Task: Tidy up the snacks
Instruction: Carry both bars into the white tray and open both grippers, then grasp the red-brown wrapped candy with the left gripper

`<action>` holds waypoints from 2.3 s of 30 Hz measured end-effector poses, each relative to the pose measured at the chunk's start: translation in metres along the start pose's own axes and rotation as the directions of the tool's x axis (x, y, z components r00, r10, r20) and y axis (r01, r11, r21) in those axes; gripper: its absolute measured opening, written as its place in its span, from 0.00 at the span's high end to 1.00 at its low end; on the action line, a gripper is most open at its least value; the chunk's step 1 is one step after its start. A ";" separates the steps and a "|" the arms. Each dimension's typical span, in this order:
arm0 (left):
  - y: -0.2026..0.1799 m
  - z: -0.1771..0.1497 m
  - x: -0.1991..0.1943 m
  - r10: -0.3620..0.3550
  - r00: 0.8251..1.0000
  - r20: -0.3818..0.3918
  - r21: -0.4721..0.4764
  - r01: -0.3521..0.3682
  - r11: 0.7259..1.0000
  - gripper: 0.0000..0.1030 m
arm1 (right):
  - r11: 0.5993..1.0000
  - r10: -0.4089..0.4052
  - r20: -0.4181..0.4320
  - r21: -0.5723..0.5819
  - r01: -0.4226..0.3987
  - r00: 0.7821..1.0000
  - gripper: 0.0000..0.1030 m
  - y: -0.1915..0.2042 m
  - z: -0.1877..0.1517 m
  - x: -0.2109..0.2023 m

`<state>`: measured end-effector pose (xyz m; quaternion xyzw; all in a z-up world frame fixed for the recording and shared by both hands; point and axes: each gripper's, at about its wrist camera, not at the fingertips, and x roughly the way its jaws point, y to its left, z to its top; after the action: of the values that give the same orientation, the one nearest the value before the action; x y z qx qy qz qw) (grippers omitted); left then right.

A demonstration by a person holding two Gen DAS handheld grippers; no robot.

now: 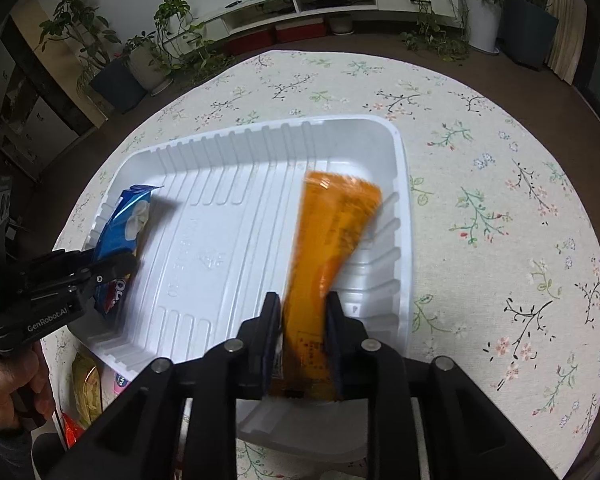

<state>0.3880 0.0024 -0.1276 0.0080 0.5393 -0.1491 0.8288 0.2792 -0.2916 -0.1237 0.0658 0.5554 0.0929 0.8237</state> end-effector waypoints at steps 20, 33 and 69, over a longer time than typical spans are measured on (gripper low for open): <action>0.002 -0.102 -0.163 -0.237 0.928 0.287 0.028 0.239 0.971 0.00 | 0.935 0.304 0.256 0.105 -0.339 0.918 0.11 -0.010 -0.064 -0.134; -0.027 -0.258 -0.181 -0.201 0.968 0.148 0.163 0.176 0.971 0.00 | 0.885 0.416 0.300 0.085 -0.458 0.859 0.04 0.007 -0.228 -0.175; -0.079 -0.259 -0.095 -0.084 0.957 -0.279 0.628 0.248 0.737 0.40 | 0.934 0.349 0.117 -0.124 -0.335 0.930 0.09 0.051 -0.249 -0.149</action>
<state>0.1015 -0.0058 -0.1385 0.2672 0.5437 -0.4009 0.6872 -0.0103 -0.2740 -0.0712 0.1259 0.4718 0.2586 0.8335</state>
